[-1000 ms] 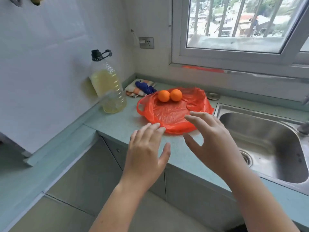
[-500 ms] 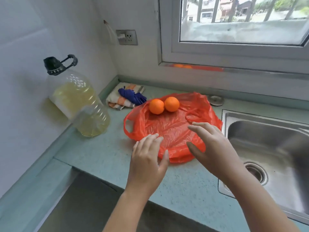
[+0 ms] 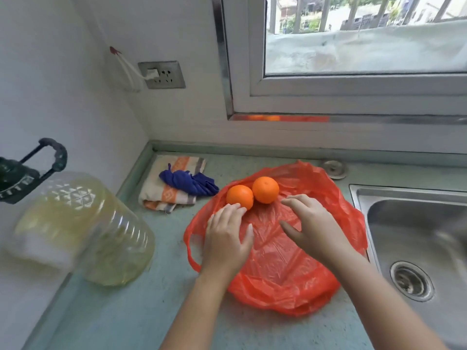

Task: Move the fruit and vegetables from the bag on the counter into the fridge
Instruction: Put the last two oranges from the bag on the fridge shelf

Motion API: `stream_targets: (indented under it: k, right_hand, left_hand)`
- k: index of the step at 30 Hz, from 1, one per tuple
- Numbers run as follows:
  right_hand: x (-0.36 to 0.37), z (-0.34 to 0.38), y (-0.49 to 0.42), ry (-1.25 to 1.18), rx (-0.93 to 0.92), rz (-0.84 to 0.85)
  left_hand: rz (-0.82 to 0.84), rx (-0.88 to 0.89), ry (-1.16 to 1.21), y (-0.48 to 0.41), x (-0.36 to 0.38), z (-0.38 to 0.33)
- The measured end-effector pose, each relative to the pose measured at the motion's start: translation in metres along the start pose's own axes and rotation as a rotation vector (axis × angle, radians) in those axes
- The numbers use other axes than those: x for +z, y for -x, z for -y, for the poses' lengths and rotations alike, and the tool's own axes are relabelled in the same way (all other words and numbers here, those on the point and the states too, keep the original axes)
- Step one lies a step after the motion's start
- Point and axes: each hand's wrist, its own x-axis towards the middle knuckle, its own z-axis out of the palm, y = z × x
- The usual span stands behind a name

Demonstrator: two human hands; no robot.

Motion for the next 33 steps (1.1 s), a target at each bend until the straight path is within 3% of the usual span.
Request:
stream_targets:
  k: [7, 24, 33]
  right_hand:
    - [0.033, -0.021, -0.043, 0.020, 0.062, 0.163]
    - [0.103, -0.056, -0.132, -0.062, -0.003, 0.145]
    - [0.114, -0.064, -0.128, -0.157, 0.113, 0.165]
  left_hand:
    - [0.166, -0.051, -0.014, -0.034, 0.035, 0.034]
    - [0.331, 0.011, -0.092, -0.103, 0.098, 0.064]
    - [0.381, -0.027, -0.183, -0.103, 0.103, 0.068]
